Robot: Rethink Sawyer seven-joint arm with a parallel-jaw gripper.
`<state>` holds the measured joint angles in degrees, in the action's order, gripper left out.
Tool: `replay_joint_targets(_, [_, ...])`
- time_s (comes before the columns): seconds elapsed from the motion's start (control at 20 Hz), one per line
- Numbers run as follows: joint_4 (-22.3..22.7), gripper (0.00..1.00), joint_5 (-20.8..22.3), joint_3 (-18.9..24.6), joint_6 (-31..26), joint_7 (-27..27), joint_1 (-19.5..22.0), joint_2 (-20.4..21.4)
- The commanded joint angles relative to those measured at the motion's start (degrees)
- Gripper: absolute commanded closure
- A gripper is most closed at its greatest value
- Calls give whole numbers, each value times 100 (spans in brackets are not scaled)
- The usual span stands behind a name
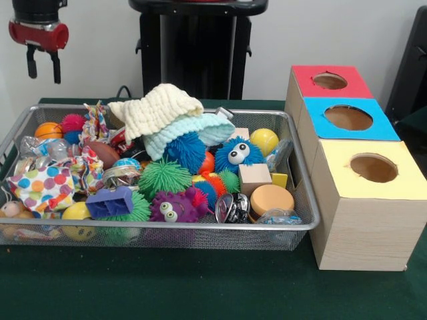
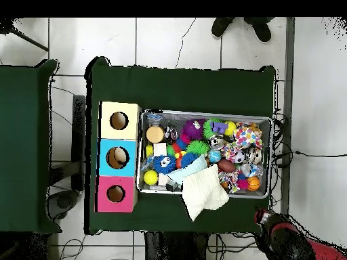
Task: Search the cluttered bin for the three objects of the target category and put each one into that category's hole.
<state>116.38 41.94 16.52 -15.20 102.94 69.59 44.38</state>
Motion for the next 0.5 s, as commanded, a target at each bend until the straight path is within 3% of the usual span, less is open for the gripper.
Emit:
replay_joint_targets(0.05, [142,0,-16,190,-203,-66,183,56])
replay_joint_targets(0.35, [148,0,-147,172,-306,42,92,134])
replay_joint_targets(0.5, [110,0,-258,345,-476,-148,264,125])
